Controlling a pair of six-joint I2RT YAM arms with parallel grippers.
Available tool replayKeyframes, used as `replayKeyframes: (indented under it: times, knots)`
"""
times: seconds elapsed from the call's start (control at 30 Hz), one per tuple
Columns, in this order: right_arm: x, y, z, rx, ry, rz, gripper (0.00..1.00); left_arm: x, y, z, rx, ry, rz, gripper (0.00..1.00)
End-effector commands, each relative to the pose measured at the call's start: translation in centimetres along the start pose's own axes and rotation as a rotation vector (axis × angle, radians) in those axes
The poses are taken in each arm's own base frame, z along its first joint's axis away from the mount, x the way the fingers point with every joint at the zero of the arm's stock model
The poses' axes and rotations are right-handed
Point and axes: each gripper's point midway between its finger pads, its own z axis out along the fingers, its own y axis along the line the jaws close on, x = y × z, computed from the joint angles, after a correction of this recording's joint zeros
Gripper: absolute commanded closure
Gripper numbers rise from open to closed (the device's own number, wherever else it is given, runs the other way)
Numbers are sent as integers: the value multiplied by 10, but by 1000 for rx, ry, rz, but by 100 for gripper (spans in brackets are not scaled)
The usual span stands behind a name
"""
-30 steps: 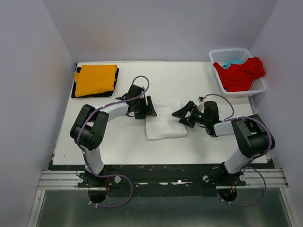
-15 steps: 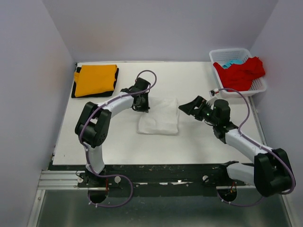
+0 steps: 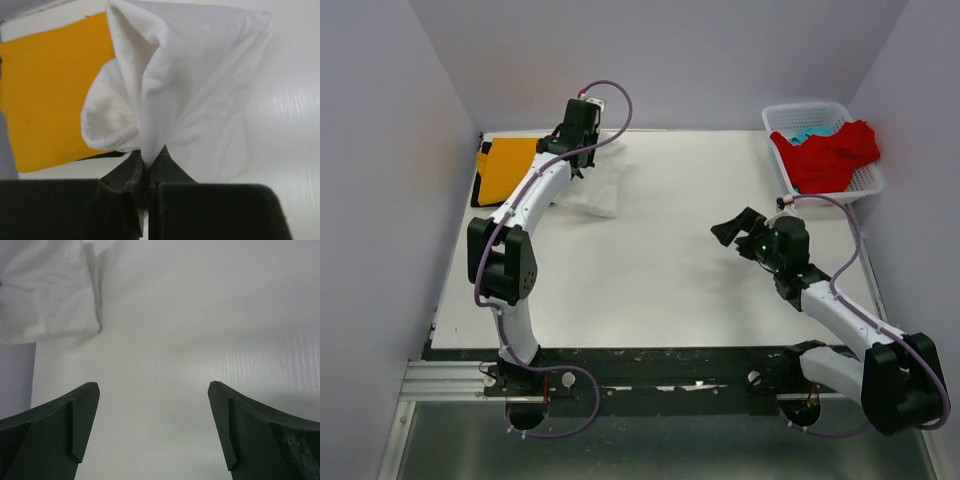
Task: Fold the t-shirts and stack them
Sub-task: Put the neatly folded tshirt into the corner of the board with the left arm
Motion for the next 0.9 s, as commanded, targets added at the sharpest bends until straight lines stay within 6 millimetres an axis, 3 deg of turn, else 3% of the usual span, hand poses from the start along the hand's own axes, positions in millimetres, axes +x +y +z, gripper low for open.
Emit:
replayKeyframes:
  times: [0.0,0.27,0.6,0.87]
  knots:
    - [3,-23,6,97,-2,-29,0,-22,73,-5,-162,-12,113,100]
    - [8,-35,16,146,23,-31,0,-53,122,-16,-134,-59,89,100]
    - [13,-41,21,173,57,-34,0,-76,120,-40,-23,-121,12,100]
    - [10,-38,19,160,39,-34,0,-78,138,-43,-12,-136,-94,100]
